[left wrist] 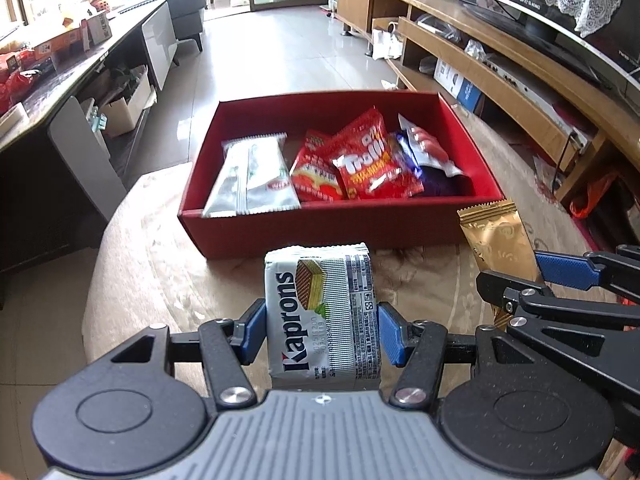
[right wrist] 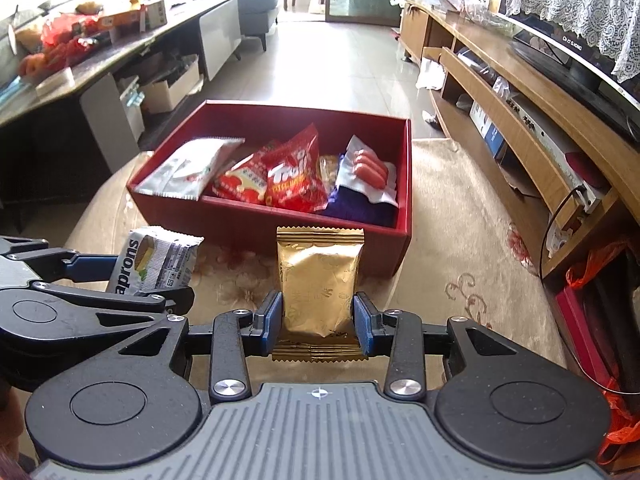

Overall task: Organize snacks
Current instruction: 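Lift and carry the Kaprons pack and gold packet over the red box with both tools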

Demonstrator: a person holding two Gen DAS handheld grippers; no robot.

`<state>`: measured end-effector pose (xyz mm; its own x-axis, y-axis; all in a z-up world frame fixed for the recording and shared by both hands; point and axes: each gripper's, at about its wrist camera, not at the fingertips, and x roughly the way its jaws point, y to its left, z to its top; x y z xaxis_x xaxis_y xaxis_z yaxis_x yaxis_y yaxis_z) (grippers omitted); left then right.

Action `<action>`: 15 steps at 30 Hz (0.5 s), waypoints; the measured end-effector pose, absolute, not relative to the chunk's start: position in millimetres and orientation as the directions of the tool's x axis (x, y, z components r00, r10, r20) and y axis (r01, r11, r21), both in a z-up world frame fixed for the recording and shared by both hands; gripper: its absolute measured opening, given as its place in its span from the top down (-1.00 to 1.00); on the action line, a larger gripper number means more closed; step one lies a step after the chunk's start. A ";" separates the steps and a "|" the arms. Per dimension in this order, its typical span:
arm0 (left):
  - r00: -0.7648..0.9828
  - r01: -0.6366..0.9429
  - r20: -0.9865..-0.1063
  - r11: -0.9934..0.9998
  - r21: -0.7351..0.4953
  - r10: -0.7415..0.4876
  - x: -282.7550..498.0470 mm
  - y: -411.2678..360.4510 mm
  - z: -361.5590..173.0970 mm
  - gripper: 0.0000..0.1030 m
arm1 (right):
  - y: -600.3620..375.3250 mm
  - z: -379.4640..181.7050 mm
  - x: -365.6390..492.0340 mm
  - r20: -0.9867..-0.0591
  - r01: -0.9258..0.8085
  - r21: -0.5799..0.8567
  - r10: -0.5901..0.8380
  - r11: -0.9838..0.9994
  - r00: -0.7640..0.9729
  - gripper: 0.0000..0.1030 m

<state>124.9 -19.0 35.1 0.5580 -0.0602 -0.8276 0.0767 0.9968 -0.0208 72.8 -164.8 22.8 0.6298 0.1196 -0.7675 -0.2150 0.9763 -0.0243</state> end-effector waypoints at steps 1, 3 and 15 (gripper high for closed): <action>0.562 0.075 -0.825 0.997 -0.022 -0.061 126.8 -18.7 37.0 -0.03 | -165.2 24.4 74.0 -0.764 -0.212 -0.021 0.121 0.977 0.634 0.10; 0.569 0.071 -0.820 0.997 -0.024 -0.060 130.7 -18.4 40.2 -0.03 | -166.0 27.3 77.2 -0.757 -0.207 -0.019 0.122 0.978 0.642 0.10; 0.594 0.050 -0.803 0.999 -0.012 -0.039 152.8 -19.1 49.6 -0.02 | -163.6 35.6 96.3 -0.730 -0.200 -0.037 0.110 0.979 0.675 0.09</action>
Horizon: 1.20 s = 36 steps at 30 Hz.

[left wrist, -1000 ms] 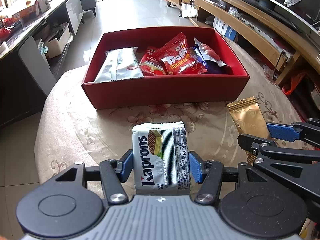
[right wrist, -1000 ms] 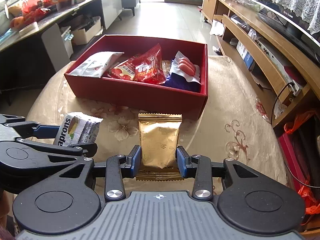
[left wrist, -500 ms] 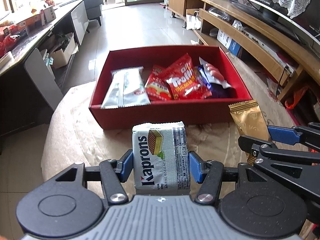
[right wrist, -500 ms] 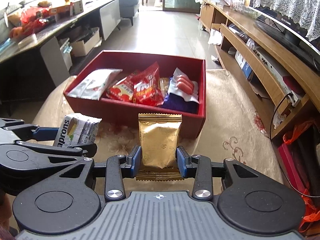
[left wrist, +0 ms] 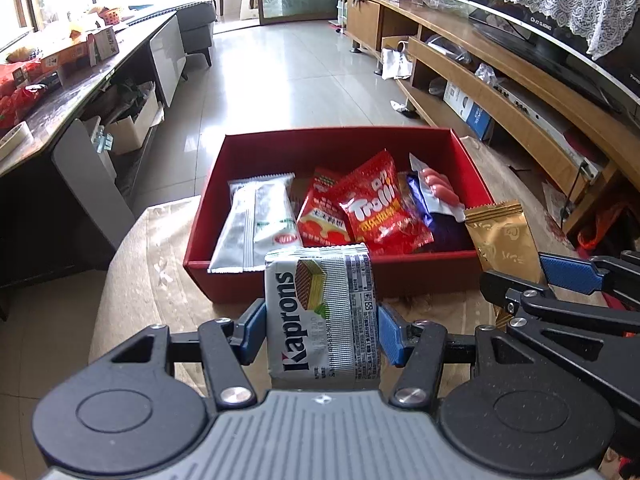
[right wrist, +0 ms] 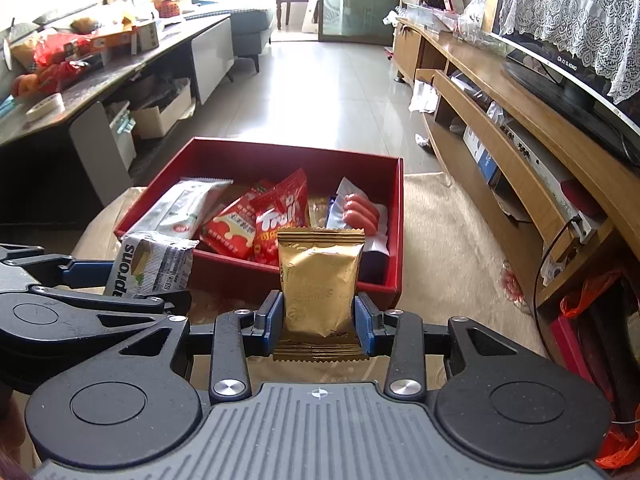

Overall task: Organize snacks
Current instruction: 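Lift and carry the Kaprons pack and gold packet over the red box with both tools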

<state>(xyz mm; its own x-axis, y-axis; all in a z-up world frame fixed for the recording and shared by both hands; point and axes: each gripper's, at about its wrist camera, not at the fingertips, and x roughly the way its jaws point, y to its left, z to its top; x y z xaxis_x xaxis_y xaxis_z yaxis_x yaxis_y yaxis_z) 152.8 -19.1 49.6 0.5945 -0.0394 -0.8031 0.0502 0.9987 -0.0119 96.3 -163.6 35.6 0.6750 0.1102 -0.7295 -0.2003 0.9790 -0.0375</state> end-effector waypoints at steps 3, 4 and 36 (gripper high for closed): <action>0.600 0.047 -0.799 0.999 -0.010 -0.036 158.9 -19.6 52.0 -0.02 | -163.8 38.2 101.5 -0.723 -0.196 -0.037 0.109 0.980 0.682 0.09; 0.602 0.045 -0.798 0.999 -0.010 -0.035 161.2 -19.8 52.7 -0.02 | -163.9 38.7 103.0 -0.722 -0.195 -0.037 0.108 0.980 0.684 0.09; 0.639 -0.017 -0.768 0.999 0.042 0.043 247.6 -24.2 48.6 -0.01 | -162.5 34.3 182.5 -0.699 -0.165 -0.020 0.104 0.986 0.707 0.09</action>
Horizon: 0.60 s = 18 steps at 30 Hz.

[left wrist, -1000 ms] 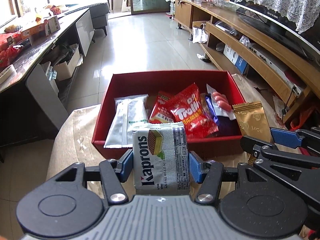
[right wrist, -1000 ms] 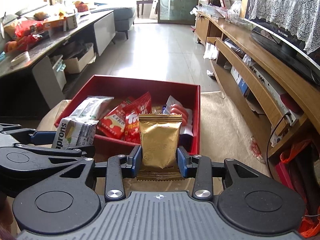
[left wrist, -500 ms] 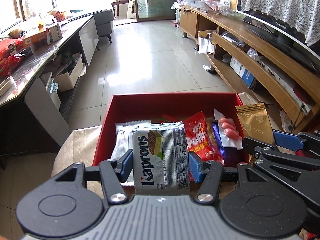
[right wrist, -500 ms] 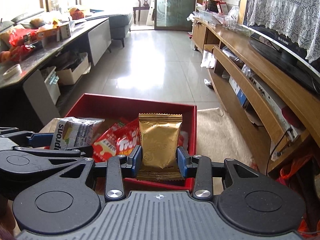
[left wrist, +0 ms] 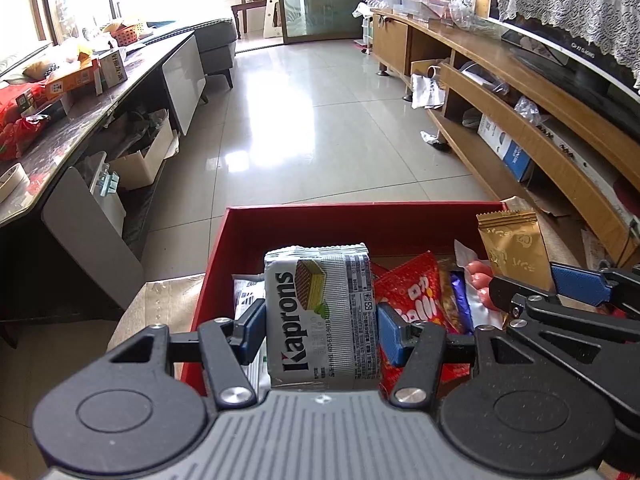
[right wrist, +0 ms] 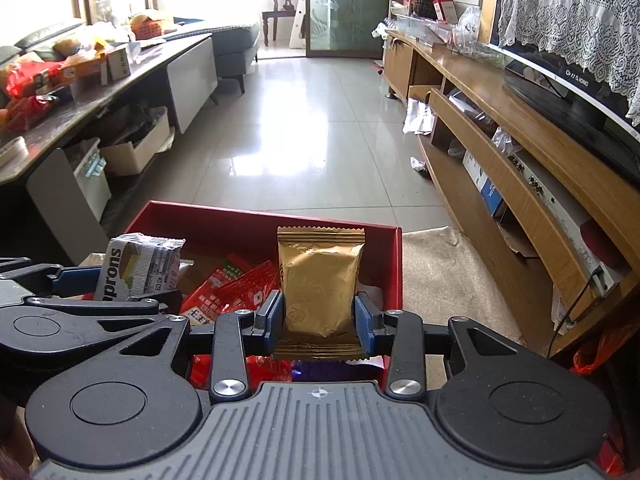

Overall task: Organize snacks
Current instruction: 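Lift and carry the Kaprons pack and gold packet over the red box with both tools, then open both tools to drop the Kaprons pack and gold packet into the box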

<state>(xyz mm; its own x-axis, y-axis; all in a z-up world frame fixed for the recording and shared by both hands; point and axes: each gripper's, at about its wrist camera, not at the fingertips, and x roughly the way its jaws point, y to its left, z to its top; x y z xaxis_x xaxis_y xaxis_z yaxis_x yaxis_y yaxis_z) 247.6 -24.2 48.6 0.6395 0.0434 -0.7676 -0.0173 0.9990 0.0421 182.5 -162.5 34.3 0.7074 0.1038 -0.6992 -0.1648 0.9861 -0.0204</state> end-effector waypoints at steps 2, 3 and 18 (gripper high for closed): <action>0.636 -0.018 -0.770 0.999 0.050 0.050 251.9 -24.5 44.9 -0.01 | -162.5 30.6 186.5 -0.703 -0.163 -0.015 0.106 0.986 0.703 0.09; 0.634 -0.020 -0.772 0.998 0.053 0.053 253.6 -24.7 43.1 -0.01 | -162.6 28.5 188.2 -0.705 -0.163 -0.011 0.108 0.987 0.701 0.09; 0.609 -0.034 -0.787 0.995 0.095 0.096 273.1 -30.0 17.8 0.00 | -160.5 4.7 206.4 -0.731 -0.164 -0.010 0.104 0.986 0.674 0.09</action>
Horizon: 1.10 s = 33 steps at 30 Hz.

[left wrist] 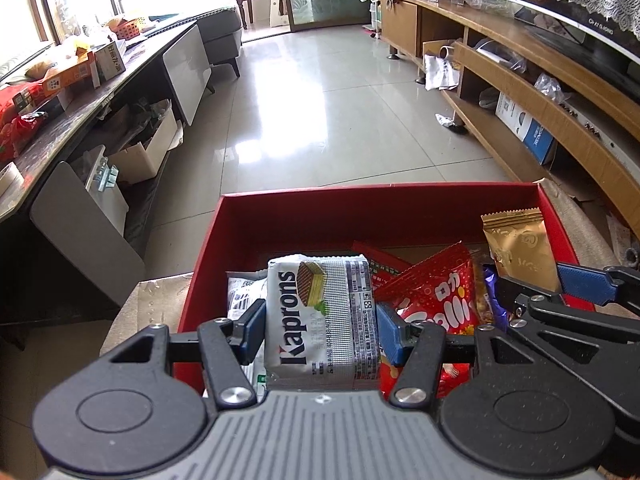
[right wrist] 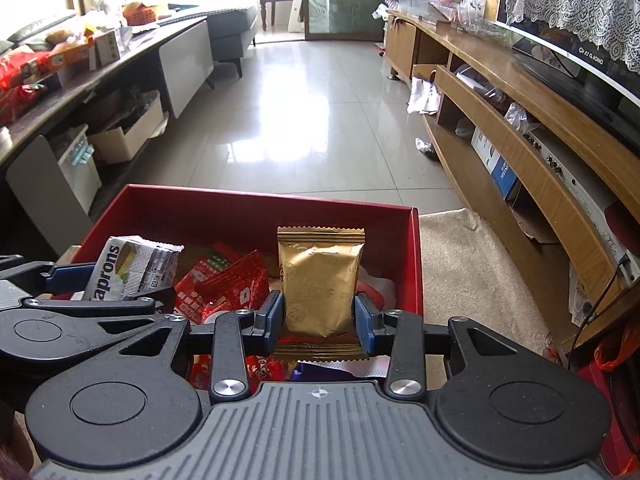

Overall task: Organize snacks
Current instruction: 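Open both tools to drop the Kaprons pack and gold packet into the box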

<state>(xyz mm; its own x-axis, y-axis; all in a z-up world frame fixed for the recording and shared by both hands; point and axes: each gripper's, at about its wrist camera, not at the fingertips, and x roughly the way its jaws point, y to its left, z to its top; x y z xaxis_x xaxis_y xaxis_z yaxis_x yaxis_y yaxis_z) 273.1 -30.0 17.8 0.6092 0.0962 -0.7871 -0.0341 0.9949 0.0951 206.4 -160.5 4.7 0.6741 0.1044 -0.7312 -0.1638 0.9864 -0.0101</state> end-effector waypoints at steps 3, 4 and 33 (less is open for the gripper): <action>0.607 -0.033 -0.788 0.994 0.106 0.104 274.9 -32.0 13.5 0.00 | -161.0 1.5 208.6 -0.735 -0.165 -0.011 0.104 0.986 0.670 0.09; 0.606 -0.034 -0.788 0.993 0.109 0.107 274.6 -32.4 12.0 0.00 | -160.8 0.1 209.4 -0.738 -0.166 -0.012 0.103 0.986 0.667 0.09; 0.613 -0.066 -0.781 0.993 0.099 0.119 277.9 -23.9 15.3 -0.13 | -166.1 -4.0 215.5 -0.725 -0.141 -0.043 0.066 0.989 0.686 -0.46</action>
<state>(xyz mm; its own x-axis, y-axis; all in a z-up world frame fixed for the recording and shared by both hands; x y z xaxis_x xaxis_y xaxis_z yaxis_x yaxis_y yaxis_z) 277.9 -23.9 15.3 0.6129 0.1188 -0.7812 -0.0665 0.9929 0.0988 215.5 -166.1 -4.0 0.6859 0.0660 -0.7247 -0.1410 0.9891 -0.0433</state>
